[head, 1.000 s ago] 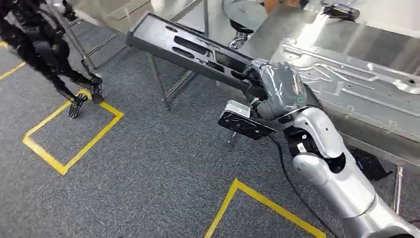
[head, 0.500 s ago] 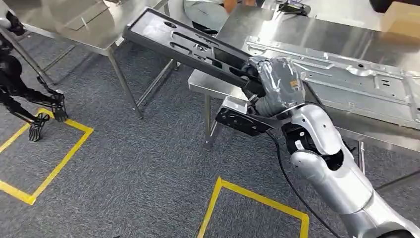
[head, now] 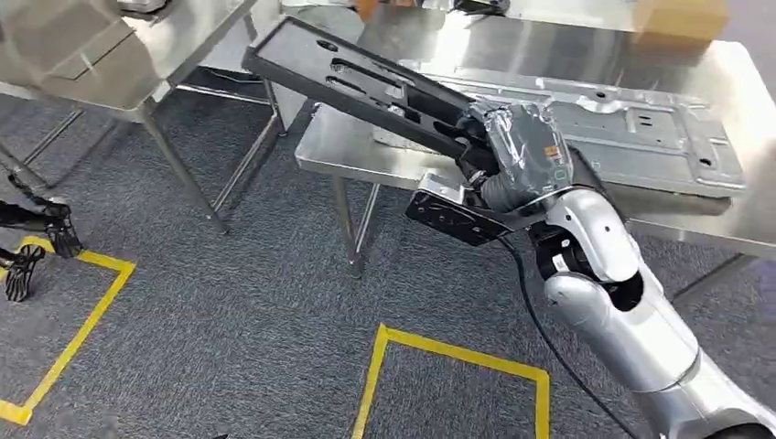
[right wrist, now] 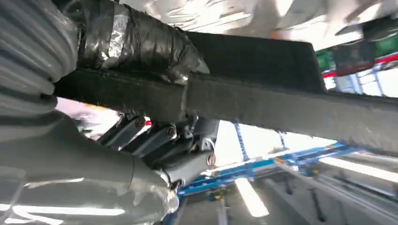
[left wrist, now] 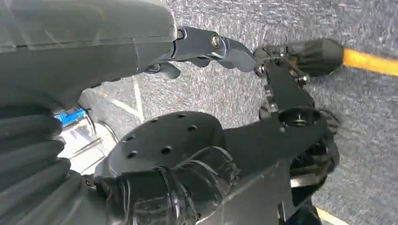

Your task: Take the parts from the cabinet and place them on the table.

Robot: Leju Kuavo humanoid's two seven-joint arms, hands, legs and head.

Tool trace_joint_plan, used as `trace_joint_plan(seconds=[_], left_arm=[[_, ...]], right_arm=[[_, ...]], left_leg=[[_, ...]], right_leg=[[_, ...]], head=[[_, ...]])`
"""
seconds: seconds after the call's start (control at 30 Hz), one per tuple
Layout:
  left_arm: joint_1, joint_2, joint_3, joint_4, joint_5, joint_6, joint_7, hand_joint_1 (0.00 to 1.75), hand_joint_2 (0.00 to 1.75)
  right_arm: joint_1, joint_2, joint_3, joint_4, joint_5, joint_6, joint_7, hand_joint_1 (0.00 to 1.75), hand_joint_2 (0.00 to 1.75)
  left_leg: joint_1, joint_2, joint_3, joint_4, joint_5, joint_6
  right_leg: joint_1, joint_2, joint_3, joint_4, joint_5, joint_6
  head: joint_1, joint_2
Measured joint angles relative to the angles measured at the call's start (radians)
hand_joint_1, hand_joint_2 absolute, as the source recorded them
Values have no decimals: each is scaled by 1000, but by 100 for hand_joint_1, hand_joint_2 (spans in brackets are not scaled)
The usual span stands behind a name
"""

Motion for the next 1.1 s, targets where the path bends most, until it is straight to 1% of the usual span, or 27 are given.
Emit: trace_joint_plan(seconds=[0.03, 0.1, 0.13, 0.17, 0.2, 0.23, 0.27, 0.3, 0.33, 0.43, 0.47, 0.5, 0.53, 0.6, 0.63, 0.67, 0.7, 0.73, 0.77, 0.8, 0.83, 0.87, 0.97, 1.0, 1.03, 1.07, 1.1], left_arm=[[1, 0, 0, 0, 0, -1, 0, 0, 175], [1, 0, 0, 0, 0, -2, 0, 0, 175], [2, 0, 0, 0, 0, -2, 0, 0, 175], [4, 0, 0, 0, 0, -3, 0, 0, 175], [5, 0, 0, 0, 0, -3, 0, 0, 175], [4, 0, 0, 0, 0, -5, 0, 0, 175], [3, 0, 0, 0, 0, -5, 0, 0, 175], [3, 1, 0, 0, 0, -5, 0, 0, 175], [4, 1, 0, 0, 0, -5, 0, 0, 175], [-4, 0, 0, 0, 1, -5, -3, 0, 175], [-4, -1, 0, 0, 2, -5, -3, 0, 175], [-5, -2, 0, 0, 3, -4, -3, 0, 175], [-3, -2, 0, 0, 3, -5, -4, 0, 175], [-2, -2, 0, 0, 3, -4, -4, 0, 175], [-1, -2, 0, 0, 3, -4, -4, 0, 175], [0, -1, 0, 0, 3, -4, -4, 0, 175], [1, -1, 0, 0, 3, -4, -4, 0, 175], [1, -1, 0, 0, 4, -4, -4, 0, 175], [0, -2, 0, 0, 5, -5, -4, 0, 175], [0, -2, 0, 0, 6, -5, -4, 0, 175], [0, -2, 0, 0, 6, -5, -4, 0, 175], [0, -2, 0, 0, 6, -5, -4, 0, 175], [-2, -3, 0, 0, 6, -5, -4, 0, 175], [-3, -3, 0, 0, 6, -5, -4, 0, 175], [-1, -3, 0, 0, 6, -5, -5, 0, 175], [-1, -3, 0, 0, 6, -5, -6, 0, 175], [-1, -3, 0, 0, 6, -5, -6, 0, 175]], right_arm=[[-4, 2, 0, 2, 0, 0, 0, 175, 175], [-4, 2, 0, 5, 0, 1, -1, 175, 175], [-4, 2, 0, 8, 0, 1, 0, 175, 175], [-4, 2, 1, 11, 0, 2, -1, 175, 175], [-4, 2, 1, 14, 0, 2, 0, 175, 175], [-4, 2, 1, 15, 0, 2, 0, 175, 175], [-5, 2, 1, 15, 0, 2, 0, 175, 175], [-6, 2, 1, 15, 0, 2, -1, 175, 175], [-11, 2, 1, 16, 0, 2, -1, 175, 175], [-9, 3, 1, 20, 1, 2, -1, 175, 175], [-9, 3, 1, 21, 1, 2, -1, 175, 175], [-9, 2, 1, 22, 2, 1, -1, 175, 175], [-14, 2, 1, 24, 2, 1, -1, 175, 175], [-14, 4, 2, 25, 3, 1, -1, 175, 175], [-13, 5, 3, 26, 3, 2, -2, 175, 175], [-11, 5, 6, 29, 3, 2, -2, 175, 175], [-11, 5, 9, 31, 3, 2, -2, 175, 175], [-11, 5, 11, 34, 3, 2, -2, 175, 175], [-12, 5, 13, 35, 3, 2, -2, 175, 175], [-14, 5, 13, 35, 3, 2, -2, 175, 175], [-18, 5, 13, 36, 3, 1, -2, 175, 175], [-19, 7, 14, 36, 3, 1, -2, 175, 175], [-18, 7, 15, 40, 3, 1, -2, 175, 175], [-17, 8, 15, 40, 3, 1, 0, 175, 175], [-21, 8, 16, 40, 3, 2, 0, 175, 175], [-21, 11, 16, 40, 4, 1, 0, 175, 175], [-21, 12, 16, 40, 4, 1, 0, 175, 175]], left_leg=[[0, -24, -26, 59, -36, -1], [-1, -42, -100, 219, -102, -3], [-1, -44, -121, 259, -106, -2], [-1, -44, -122, 254, -89, -1], [-1, -45, -103, 211, -54, 2], [-1, -49, -71, 138, -12, 6], [-1, -65, -29, 51, 30, 12], [0, -111, -3, -10, 30, 20], [1, -122, 11, -27, 25, 20], [-9, -97, 8, -25, 29, 26], [3, -85, 12, -41, 38, 37], [2, -70, 17, -46, 42, 41], [1, -64, 17, -48, 43, 45], [-1, -46, 16, -47, 42, 52], [-2, -35, 16, -47, 41, 53], [-2, -24, 16, -46, 39, 53], [-2, -14, 17, -45, 37, 51], [-1, -5, 17, -42, 33, 48], [1, 4, 18, -36, 29, 45], [1, 12, 18, -29, 23, 38], [-10, 16, 15, -23, 16, 29], [-11, 25, 16, -22, 15, 25], [-10, 55, 28, -28, 10, 8], [-2, 31, 24, -18, -1, 0], [-2, -5, 11, 16, -22, -1], [-3, -20, -12, 61, -46, -1], [-3, -25, -24, 84, -55, -1]], right_leg=[[0, 9, -2, 0, 1, -4], [2, 31, -3, 1, 2, -9], [3, 43, -3, 2, 2, -9], [4, 55, -3, 4, 2, -9], [4, 68, -3, 5, 2, -9], [4, 80, -3, 6, 2, -9], [4, 91, -2, 7, 2, -9], [2, 100, -4, 8, 2, -8], [7, 108, -10, 11, 2, -1], [-3, 132, -15, 0, 13, 20], [0, 139, -17, 2, 14, 26], [2, 95, -28, 18, 1, 27], [6, 53, -47, 60, -31, 29], [3, 26, -113, 206, -104, 35], [0, 22, -143, 270, -124, 37], [-3, 20, -159, 300, -124, 40], [-4, 18, -147, 278, -100, 41], [-5, 13, -113, 214, -60, 41], [-6, 1, -66, 124, -18, 41], [-4, -33, -21, 38, 5, 39], [14, -69, -8, 17, -15, 34], [10, -49, -13, 18, -10, 24], [10, -14, -15, 14, -8, 6], [4, -6, -8, 9, -6, 0], [3, 2, -6, 8, -7, -5], [3, 9, -6, 8, -8, -10], [3, 13, -5, 8, -8, -11]], head=[[-2, 0], [-6, 0], [-6, 0], [-7, 0], [-6, 0], [-7, 0], [-6, 0], [-6, 0], [-4, 0], [-6, 0], [-6, 0], [-5, 0], [3, 0], [3, 0], [4, 0], [3, 0], [4, 0], [4, 0], [4, 0], [5, 0], [7, 0], [3, 0], [3, 0], [1, 0], [-2, 0], [-6, 0], [-6, 0]])
